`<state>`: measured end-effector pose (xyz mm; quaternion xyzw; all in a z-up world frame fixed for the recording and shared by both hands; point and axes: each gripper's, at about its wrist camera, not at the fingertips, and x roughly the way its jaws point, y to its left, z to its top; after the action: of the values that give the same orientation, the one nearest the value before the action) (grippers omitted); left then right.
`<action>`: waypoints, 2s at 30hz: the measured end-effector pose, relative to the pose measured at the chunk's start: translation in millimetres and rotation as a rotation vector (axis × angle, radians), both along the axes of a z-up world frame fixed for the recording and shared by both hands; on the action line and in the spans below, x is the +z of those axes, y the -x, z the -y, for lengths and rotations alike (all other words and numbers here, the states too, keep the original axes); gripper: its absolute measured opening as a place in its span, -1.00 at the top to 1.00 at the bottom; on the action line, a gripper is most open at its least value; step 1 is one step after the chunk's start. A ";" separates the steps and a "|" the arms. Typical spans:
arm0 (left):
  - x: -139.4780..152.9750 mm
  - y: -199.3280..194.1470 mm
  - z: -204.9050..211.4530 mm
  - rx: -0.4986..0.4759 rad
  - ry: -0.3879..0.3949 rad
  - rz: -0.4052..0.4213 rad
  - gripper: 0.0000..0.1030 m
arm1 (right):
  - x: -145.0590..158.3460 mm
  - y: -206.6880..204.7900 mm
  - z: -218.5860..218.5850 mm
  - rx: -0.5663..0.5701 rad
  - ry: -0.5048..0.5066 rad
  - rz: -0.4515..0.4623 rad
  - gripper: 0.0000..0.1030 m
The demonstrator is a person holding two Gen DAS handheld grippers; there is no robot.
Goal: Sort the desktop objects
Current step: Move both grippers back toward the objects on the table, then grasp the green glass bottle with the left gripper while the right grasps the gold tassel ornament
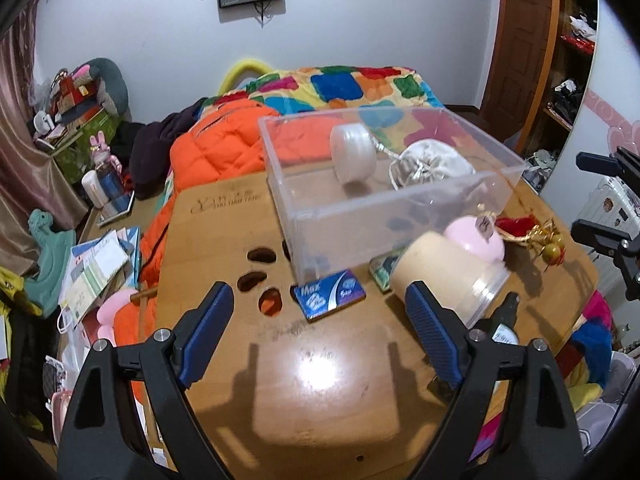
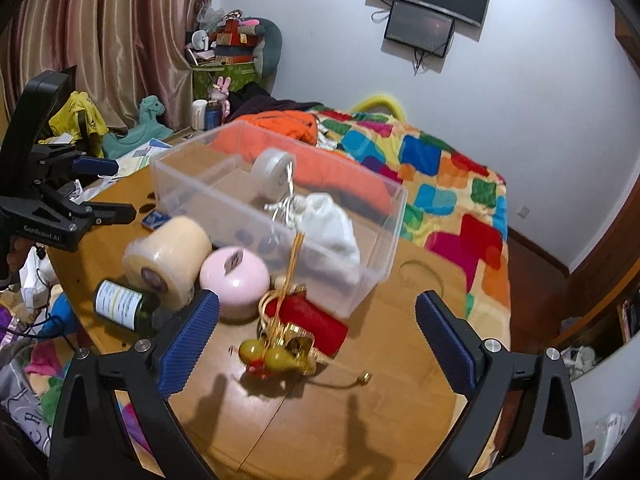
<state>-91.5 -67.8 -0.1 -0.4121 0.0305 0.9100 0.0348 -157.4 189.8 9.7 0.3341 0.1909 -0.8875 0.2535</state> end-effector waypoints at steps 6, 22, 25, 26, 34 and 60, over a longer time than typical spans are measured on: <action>-16.0 -4.3 2.6 0.025 -0.015 0.026 -0.71 | -16.6 -8.2 -11.6 -0.004 0.046 0.029 -0.90; -18.8 -13.6 -13.3 -0.003 -0.042 0.015 -0.71 | -48.0 -13.3 -11.1 0.036 0.125 0.153 0.02; -18.0 -15.0 -15.1 -0.006 -0.035 0.011 -0.71 | -51.7 -10.6 -9.6 0.028 0.119 0.158 0.02; -17.1 -15.7 -15.0 -0.005 -0.036 0.010 -0.71 | -52.6 -9.9 -9.3 0.027 0.116 0.161 0.02; 1.3 -29.6 -17.0 -0.035 -0.062 -0.022 -0.71 | -48.7 -7.5 -7.4 0.014 0.119 0.137 0.17; -35.7 -32.0 -83.8 -0.199 -0.059 0.059 -0.39 | -49.4 2.9 -20.1 -0.021 0.108 0.139 0.45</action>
<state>-59.5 16.1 -35.8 -0.4326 0.0436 0.8899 0.1379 -160.3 210.0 -39.8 0.3829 0.1213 -0.8737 0.2745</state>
